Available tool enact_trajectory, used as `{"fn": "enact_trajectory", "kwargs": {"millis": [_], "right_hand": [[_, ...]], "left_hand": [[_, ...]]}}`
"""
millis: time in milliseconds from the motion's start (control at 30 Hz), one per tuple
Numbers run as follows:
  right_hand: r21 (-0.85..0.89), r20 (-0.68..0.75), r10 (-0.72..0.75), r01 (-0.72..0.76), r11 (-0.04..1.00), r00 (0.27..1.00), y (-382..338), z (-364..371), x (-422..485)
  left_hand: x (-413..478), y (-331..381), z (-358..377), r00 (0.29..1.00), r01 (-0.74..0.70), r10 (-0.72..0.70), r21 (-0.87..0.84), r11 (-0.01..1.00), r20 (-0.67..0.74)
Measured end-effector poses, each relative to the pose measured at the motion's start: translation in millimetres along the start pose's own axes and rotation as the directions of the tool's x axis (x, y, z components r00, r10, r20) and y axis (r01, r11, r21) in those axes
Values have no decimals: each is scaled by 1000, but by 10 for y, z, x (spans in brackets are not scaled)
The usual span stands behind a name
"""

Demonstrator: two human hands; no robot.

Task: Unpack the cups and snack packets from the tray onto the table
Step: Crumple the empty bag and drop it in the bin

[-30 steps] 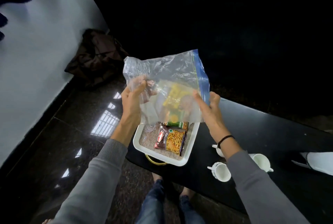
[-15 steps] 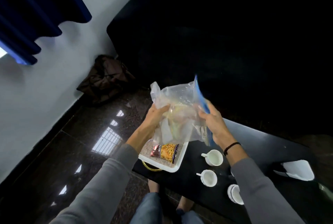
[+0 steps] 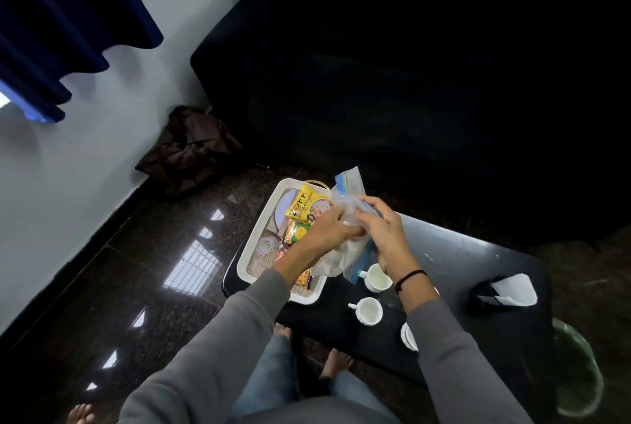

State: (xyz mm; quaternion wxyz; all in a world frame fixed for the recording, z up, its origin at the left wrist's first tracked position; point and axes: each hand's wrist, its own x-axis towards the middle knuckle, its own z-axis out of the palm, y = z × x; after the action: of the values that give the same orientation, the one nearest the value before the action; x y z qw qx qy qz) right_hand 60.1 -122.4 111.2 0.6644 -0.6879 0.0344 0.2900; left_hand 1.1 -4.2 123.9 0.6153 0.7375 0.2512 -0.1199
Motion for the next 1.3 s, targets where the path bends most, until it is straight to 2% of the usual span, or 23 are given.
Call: {"fn": "enact_trajectory", "kwargs": {"millis": [133, 200, 333, 433, 633, 800, 933, 1100, 1200, 1233, 1300], "right_hand": [[73, -146, -5, 15, 997, 989, -23, -6, -107], [114, -233, 21, 6, 993, 972, -54, 7, -146], [100, -326, 46, -14, 995, 944, -71, -16, -221], [13, -281, 9, -6, 1000, 960, -80, -26, -355], [-16, -94, -27, 26, 1000, 995, -136, 22, -600], [4, -1, -61, 61, 998, 998, -272, -178, -748], [-41, -49, -121, 119, 992, 991, -250, -385, -874], [-128, -103, -162, 148, 981, 981, -181, -701, -989], [-125, -164, -166, 146, 981, 972, -94, -934, -1041], [-116, -175, -171, 152, 982, 970, -65, -1025, -1051], [-107, -185, -192, 175, 979, 964, -14, -1219, -1067]], "left_hand": [[-115, -37, 136, 966, -78, 100, 99, 992, -239], [-170, -82, 146, 947, -110, 123, 59, 992, -296], [-236, -62, 165, 986, -25, -29, -318, 948, -163], [-230, -15, 199, 987, -75, 7, -421, 904, -161], [-74, 150, 193, 992, -43, -6, -377, 925, -127], [103, 351, 246, 995, -21, -20, -388, 922, -100], [200, 466, 486, 993, 52, -88, -379, 924, -77], [206, 515, 929, 989, 148, -149, -293, 945, 22], [189, 552, 1204, 964, 266, -235, -364, 893, 127], [187, 565, 1298, 958, 287, -254, -385, 877, 135], [188, 613, 1485, 963, 269, -247, -319, 909, 110]]}}
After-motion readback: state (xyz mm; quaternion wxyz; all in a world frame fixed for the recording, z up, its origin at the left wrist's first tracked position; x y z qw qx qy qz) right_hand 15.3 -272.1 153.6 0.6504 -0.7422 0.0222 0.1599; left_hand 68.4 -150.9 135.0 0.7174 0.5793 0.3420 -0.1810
